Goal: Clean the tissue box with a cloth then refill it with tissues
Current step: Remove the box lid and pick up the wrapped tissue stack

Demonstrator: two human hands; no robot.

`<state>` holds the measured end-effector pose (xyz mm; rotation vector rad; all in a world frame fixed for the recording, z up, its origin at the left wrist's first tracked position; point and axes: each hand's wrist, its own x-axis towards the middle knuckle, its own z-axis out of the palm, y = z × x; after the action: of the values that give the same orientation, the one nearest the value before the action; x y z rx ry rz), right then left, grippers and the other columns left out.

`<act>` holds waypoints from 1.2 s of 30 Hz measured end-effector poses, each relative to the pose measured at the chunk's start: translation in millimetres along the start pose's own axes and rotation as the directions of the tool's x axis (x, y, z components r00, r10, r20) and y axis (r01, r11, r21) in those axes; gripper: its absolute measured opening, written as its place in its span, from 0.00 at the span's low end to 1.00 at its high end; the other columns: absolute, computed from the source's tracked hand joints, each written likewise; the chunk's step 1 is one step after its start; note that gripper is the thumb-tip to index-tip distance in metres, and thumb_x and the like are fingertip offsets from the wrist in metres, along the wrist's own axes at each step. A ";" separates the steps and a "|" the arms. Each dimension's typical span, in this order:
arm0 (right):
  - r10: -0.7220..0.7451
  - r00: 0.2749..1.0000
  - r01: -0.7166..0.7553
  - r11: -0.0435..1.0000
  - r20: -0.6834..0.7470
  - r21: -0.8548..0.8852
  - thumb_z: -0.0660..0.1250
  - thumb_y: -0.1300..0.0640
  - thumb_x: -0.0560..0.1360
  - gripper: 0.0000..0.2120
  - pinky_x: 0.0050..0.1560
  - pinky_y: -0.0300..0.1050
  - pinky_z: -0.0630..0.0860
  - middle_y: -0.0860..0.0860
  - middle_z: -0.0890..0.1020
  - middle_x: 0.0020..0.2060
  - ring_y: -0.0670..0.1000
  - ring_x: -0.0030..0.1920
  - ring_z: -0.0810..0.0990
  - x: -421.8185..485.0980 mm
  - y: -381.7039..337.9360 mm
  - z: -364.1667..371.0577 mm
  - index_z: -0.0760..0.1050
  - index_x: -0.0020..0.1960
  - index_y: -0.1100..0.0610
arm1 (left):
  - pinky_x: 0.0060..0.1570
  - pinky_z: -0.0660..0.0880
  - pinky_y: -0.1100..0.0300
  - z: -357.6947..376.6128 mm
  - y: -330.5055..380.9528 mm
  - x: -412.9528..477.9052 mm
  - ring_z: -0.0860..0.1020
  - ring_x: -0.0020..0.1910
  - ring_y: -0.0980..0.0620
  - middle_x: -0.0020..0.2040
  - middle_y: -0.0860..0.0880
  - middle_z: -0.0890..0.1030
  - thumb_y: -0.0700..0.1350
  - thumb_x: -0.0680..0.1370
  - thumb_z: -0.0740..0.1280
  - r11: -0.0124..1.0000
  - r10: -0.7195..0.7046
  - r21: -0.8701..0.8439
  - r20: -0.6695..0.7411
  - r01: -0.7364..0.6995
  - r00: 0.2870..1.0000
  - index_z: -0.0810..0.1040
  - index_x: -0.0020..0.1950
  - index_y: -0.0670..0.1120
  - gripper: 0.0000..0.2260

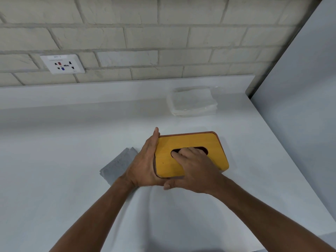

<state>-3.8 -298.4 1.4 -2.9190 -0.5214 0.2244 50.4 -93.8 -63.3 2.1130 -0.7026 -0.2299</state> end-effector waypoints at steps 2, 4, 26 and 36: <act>0.020 0.999 -0.021 1.000 0.032 0.016 0.48 0.17 0.63 0.51 0.65 0.48 0.65 0.45 0.75 0.65 0.50 0.64 0.71 -10.8 11.0 -8.8 0.65 0.75 0.48 | 0.80 0.56 0.41 0.1 1.8 -4.9 0.56 0.81 0.55 0.80 0.66 0.51 0.73 0.58 0.79 0.999 -0.012 0.044 0.013 0.011 1.000 0.29 0.81 0.61 0.71; 0.032 0.997 -0.032 0.999 0.071 0.001 0.55 0.20 0.65 0.45 0.65 0.45 0.64 0.41 0.72 0.67 0.48 0.66 0.67 -21.1 32.2 -20.7 0.63 0.75 0.43 | 0.81 0.49 0.38 -1.2 3.5 -10.7 0.51 0.83 0.55 0.83 0.60 0.50 0.73 0.57 0.79 0.996 -0.005 0.087 0.014 0.004 1.000 0.31 0.82 0.60 0.71; -0.073 0.967 0.040 0.990 0.246 0.135 0.65 0.27 0.68 0.32 0.60 0.48 0.68 0.35 0.72 0.55 0.47 0.57 0.65 -23.2 94.2 -35.7 0.68 0.69 0.34 | 0.68 0.73 0.51 -4.6 -2.1 -3.2 0.67 0.73 0.56 0.76 0.61 0.59 0.62 0.60 0.85 0.999 -0.029 -0.021 0.051 0.030 0.998 0.27 0.80 0.61 0.72; 0.014 0.992 -0.052 0.952 0.127 0.301 0.72 0.33 0.67 0.28 0.58 0.41 0.67 0.34 0.73 0.53 0.43 0.55 0.65 -14.0 100.3 -72.9 0.71 0.66 0.32 | 0.79 0.57 0.34 -8.5 8.6 -9.1 0.57 0.83 0.52 0.85 0.59 0.53 0.78 0.59 0.74 0.976 0.034 -0.215 -0.001 -0.033 0.999 0.33 0.83 0.60 0.67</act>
<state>29.1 -406.2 55.0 -2.6261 -0.4139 0.4506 42.9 -86.8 -52.2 1.8940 -0.6828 -0.2780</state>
